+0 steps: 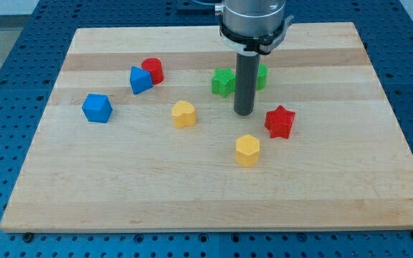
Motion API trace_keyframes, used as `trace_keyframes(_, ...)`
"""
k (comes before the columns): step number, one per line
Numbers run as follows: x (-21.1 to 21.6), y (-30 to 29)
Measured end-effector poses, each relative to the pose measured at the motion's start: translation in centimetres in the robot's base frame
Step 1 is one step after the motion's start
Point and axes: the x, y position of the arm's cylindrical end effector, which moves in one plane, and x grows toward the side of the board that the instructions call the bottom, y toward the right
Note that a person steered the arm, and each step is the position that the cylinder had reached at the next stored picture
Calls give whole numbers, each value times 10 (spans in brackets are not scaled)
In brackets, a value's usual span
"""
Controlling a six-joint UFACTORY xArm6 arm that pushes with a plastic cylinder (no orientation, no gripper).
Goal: Push the red star towards the bottom right
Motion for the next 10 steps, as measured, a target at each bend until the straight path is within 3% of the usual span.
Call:
trace_keyframes(2, 16, 45)
trace_keyframes(4, 65, 45)
trace_keyframes(7, 132, 94)
trace_keyframes(10, 123, 100)
